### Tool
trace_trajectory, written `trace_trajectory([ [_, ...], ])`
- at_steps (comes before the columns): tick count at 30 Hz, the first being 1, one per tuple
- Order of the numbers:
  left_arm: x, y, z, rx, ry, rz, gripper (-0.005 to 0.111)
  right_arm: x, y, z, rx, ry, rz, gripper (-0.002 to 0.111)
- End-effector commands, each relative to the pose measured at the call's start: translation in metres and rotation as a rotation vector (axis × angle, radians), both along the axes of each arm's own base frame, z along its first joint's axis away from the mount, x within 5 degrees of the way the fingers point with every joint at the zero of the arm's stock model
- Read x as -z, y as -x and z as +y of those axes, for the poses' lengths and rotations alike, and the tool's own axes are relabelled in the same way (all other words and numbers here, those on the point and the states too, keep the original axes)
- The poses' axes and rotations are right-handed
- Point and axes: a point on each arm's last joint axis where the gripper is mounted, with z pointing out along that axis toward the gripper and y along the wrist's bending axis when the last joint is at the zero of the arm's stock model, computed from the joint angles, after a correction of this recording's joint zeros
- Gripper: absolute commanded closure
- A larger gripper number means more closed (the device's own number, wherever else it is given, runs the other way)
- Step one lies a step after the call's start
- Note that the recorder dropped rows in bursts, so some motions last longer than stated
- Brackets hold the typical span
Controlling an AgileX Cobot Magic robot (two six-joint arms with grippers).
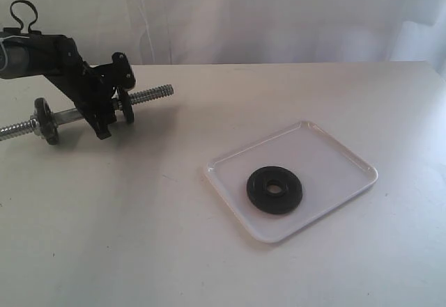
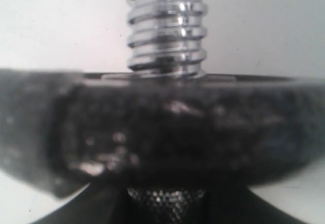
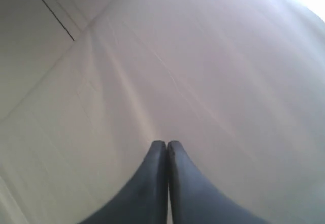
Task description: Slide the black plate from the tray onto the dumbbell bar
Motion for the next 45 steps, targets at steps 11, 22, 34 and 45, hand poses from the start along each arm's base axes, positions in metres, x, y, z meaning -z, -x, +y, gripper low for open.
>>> trace_trajectory([
  [11,0.016,0.001,0.001,-0.020,0.021,0.052,0.107,-0.065,-0.220,0.031,-0.105,0.882,0.814,0.108],
  [22,0.015,0.001,0.000,-0.023,0.030,0.048,0.107,0.074,-0.303,0.132,-0.816,1.187,1.408,0.108],
  [34,0.015,0.001,0.000,-0.023,0.030,0.048,0.107,0.097,-0.297,0.179,-0.879,1.363,1.400,0.108],
  [45,0.015,0.001,0.000,-0.024,0.031,0.051,0.107,0.099,-0.297,0.180,-0.891,1.385,1.391,0.008],
])
